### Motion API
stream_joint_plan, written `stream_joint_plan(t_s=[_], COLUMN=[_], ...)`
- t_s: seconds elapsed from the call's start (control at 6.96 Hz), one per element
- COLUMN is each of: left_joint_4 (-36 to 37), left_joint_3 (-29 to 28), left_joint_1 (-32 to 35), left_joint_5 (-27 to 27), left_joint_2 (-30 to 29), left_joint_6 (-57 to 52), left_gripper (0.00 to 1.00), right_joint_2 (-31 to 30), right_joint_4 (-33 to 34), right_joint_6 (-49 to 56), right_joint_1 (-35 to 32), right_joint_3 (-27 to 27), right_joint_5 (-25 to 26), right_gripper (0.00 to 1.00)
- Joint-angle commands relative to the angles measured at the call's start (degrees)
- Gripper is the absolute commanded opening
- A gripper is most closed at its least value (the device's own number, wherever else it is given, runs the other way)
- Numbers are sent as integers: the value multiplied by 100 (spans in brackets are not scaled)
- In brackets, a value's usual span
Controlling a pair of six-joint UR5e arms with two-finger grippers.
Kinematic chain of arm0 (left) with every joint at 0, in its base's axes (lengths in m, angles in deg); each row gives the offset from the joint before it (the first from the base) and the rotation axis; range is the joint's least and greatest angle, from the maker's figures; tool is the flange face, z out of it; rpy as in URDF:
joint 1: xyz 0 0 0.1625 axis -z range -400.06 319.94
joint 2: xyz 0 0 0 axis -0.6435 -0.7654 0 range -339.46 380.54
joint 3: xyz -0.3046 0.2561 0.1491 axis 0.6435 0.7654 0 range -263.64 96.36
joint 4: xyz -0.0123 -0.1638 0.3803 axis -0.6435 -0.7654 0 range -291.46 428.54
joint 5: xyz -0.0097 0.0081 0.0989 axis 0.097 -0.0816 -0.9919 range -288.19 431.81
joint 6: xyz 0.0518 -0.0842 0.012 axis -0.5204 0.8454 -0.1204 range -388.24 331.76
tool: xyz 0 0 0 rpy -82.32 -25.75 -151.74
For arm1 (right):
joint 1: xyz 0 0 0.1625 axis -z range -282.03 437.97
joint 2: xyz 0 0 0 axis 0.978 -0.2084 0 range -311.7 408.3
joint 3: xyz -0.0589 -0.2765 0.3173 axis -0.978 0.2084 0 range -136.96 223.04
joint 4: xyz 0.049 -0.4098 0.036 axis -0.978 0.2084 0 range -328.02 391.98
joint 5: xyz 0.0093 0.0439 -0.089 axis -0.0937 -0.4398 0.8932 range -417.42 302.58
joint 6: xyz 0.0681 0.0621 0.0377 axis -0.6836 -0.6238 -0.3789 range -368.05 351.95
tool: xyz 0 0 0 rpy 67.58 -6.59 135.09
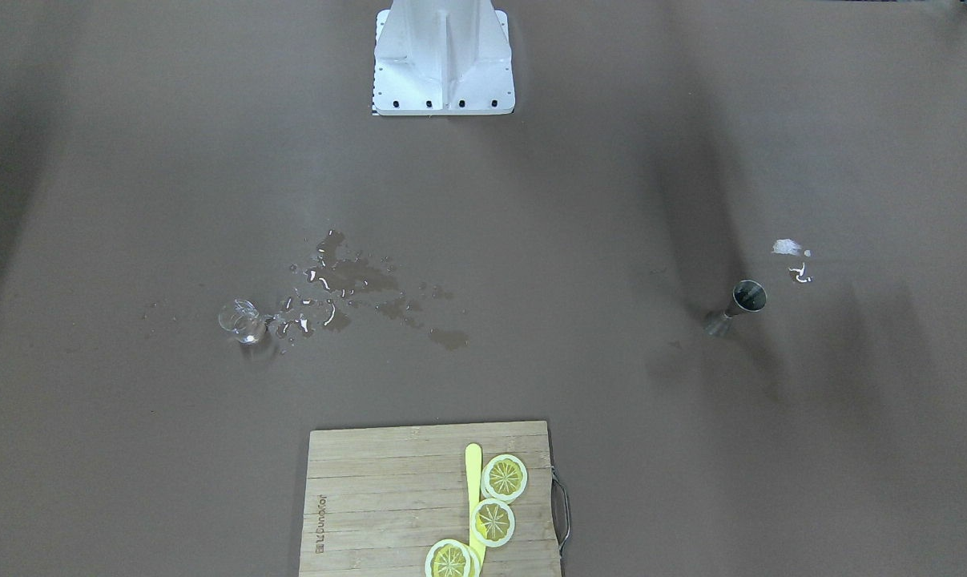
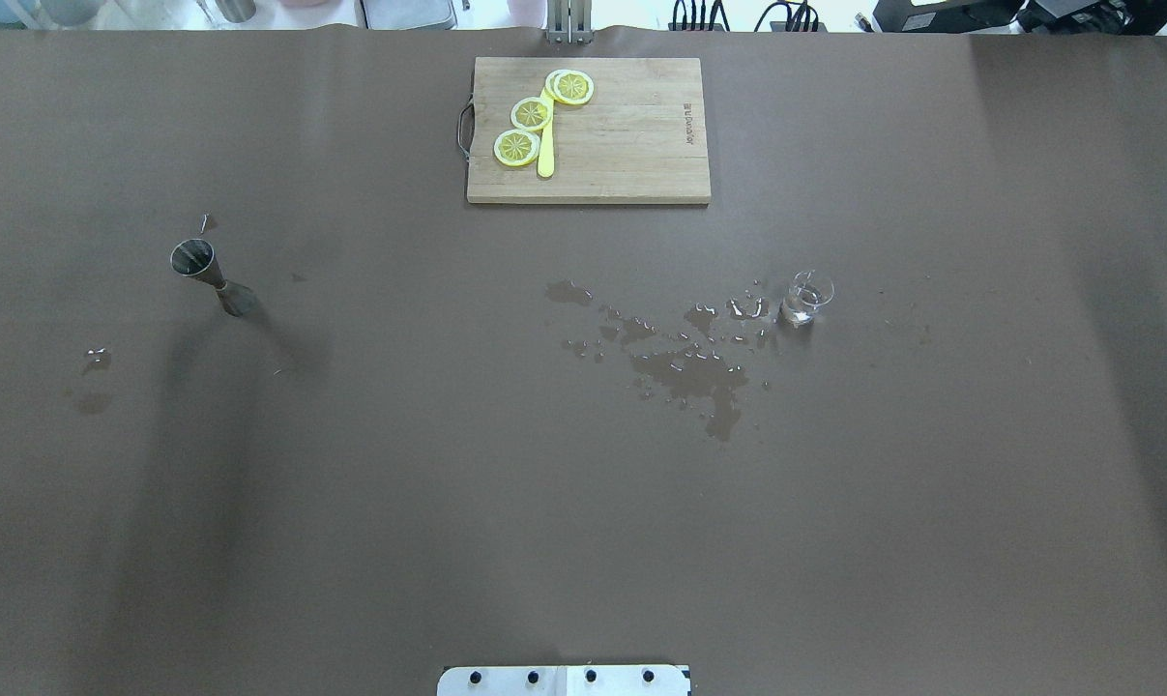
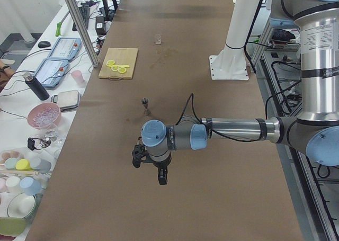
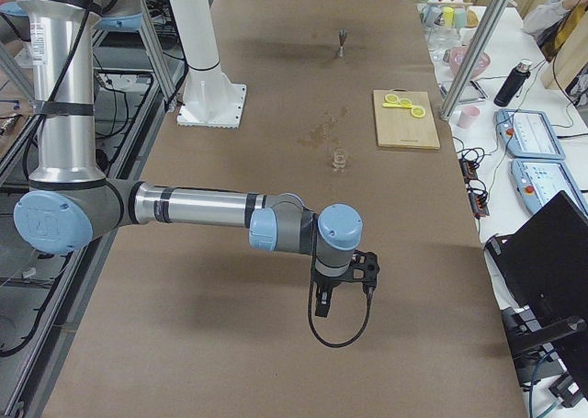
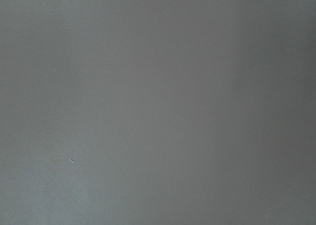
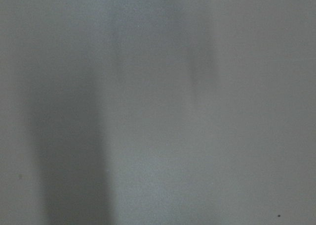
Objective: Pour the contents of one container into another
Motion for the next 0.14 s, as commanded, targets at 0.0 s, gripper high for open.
stream_joint_plan(t_s=[0.0], left_joint_4=[-9], left_joint_3=[-2], left_joint_1=[0], left_joint_5=[-2], left_joint_2=[-9], left_joint_6=[-6], left_gripper=[99], right_joint_2=[-6], right_joint_4=[0], right_joint_6=[0], right_joint_1=[0], right_joint_3=[3], right_joint_5=[9], right_gripper=[100])
